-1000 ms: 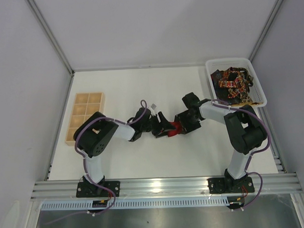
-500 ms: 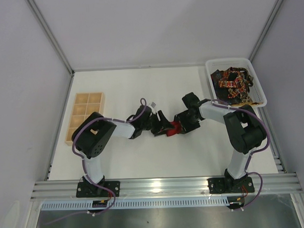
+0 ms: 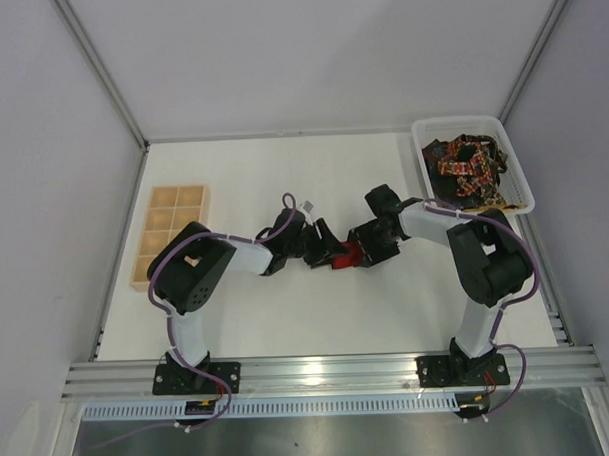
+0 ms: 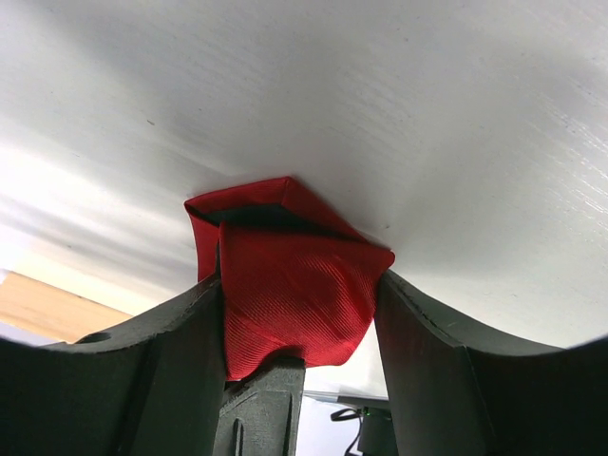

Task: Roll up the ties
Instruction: Roll the tie

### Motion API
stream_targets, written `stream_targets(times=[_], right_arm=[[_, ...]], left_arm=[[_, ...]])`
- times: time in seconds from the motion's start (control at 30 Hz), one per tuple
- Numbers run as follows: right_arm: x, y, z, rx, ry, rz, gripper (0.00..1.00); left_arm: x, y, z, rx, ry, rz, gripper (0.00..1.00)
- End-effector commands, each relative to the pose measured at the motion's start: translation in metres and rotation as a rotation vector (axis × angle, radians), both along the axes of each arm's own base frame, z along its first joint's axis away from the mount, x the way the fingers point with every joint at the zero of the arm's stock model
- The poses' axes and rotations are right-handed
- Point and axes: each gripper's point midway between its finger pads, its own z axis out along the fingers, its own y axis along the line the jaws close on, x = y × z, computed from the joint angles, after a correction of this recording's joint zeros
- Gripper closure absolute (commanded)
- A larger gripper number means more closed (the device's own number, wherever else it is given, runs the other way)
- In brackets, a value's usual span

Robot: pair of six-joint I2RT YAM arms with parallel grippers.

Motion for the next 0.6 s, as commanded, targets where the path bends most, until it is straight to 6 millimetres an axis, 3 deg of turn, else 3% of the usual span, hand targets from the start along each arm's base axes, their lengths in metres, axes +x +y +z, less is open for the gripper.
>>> stream_targets(times=[0.0,0.33,0.43,0.57], right_arm=[[-0.0137,-0.0203,-0.0353,-0.117,0.061,-0.001,0.37],[-0.0134,-0.0188,-0.0387,-0.11,0.066,0.008,0.37],[-0.0121,-0.0182,-0.0387,-0.11,0.068,0.015,0.37],[-0.0115,-0.0182,-0.0379,-0.112,0.063,0.026,0.37]], left_arm=[[-0.0211,0.0469,-0.0778,0.277,0.094,0.038,0.41],[-0.0174,0.0414,-0.0753,0.265,0.07,0.026,0.52],[-0.017,0.0392,-0.0749,0.259,0.069,0.022,0.58],[-0.0159,0.038,-0.0744,0.257,0.062,0.015,0.74]])
